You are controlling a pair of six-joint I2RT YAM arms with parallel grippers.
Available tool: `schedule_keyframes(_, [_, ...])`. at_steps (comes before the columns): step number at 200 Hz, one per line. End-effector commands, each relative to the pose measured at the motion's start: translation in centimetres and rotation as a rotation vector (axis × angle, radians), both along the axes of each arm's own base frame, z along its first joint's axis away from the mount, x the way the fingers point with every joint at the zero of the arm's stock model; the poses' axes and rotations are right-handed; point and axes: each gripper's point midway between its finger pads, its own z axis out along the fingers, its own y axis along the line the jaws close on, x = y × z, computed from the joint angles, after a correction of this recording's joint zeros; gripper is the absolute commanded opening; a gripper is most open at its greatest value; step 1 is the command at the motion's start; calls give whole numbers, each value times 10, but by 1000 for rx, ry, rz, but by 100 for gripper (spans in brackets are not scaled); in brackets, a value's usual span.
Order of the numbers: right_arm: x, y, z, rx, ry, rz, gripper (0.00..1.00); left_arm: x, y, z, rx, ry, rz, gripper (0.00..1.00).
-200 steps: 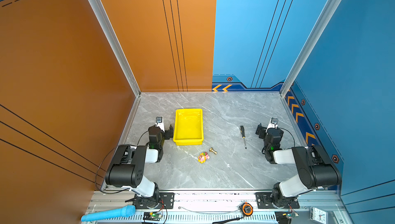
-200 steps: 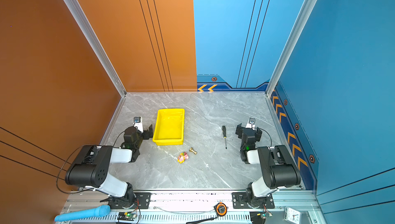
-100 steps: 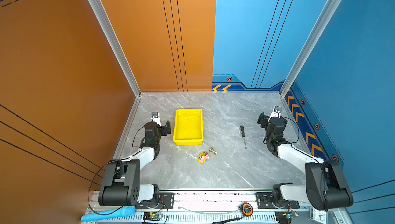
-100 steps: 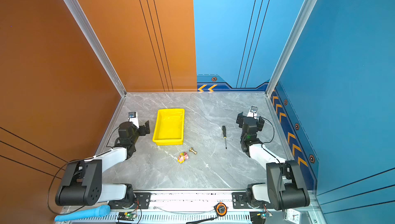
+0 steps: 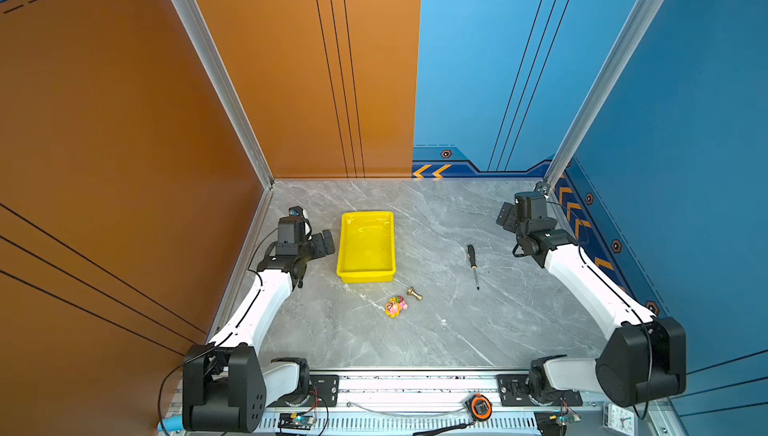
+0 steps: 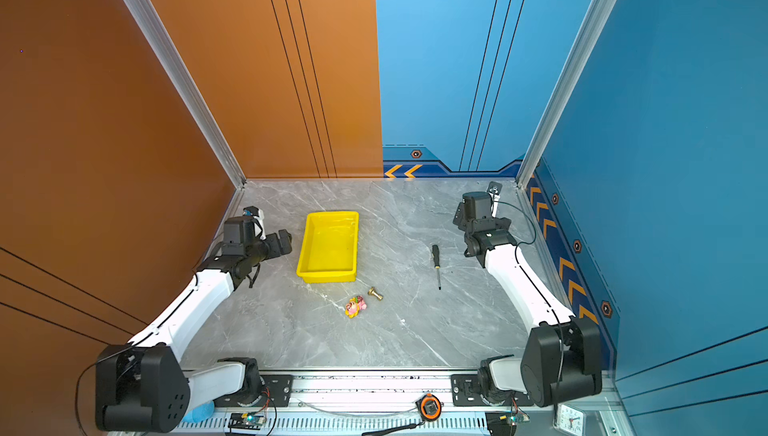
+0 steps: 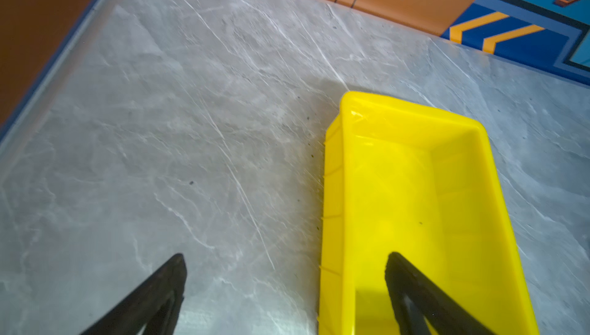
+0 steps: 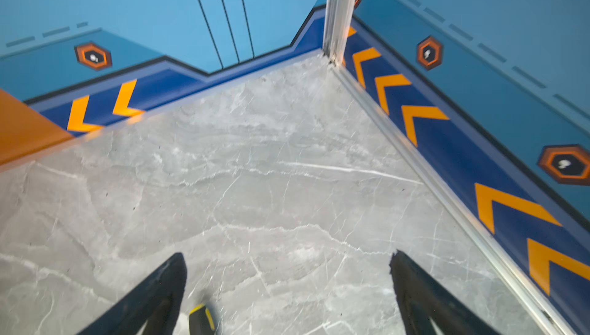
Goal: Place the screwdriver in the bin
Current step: 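Move the right gripper over the screwdriver while the left arm nears the bin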
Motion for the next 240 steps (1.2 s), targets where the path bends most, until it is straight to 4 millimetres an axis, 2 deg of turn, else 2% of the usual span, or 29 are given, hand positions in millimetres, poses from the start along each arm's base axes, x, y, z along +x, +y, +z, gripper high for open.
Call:
schedule_keyframes(1, [-29, 29, -56, 106, 260, 97, 100, -16, -29, 9, -110, 47, -77, 98])
schedule_keyframes(20, [-29, 48, -68, 116, 309, 161, 100, -23, -43, 16, -115, 40, -124, 98])
schedule_keyframes(61, [-23, 80, -101, 126, 444, 273, 100, -33, -60, 15, -109, 46, -166, 98])
schedule_keyframes(96, [-18, 95, -128, 148, 531, 309, 100, -37, -77, 19, -80, 36, -205, 98])
schedule_keyframes(128, [-10, 102, -139, 143, 561, 334, 99, -40, -90, 21, -74, 30, -236, 98])
schedule_keyframes(190, [6, 111, -168, 132, 636, 377, 85, -44, -102, 29, -52, 10, -265, 98])
schedule_keyframes(240, [7, 111, -187, 129, 673, 349, 72, -48, -102, 26, -42, 19, -249, 98])
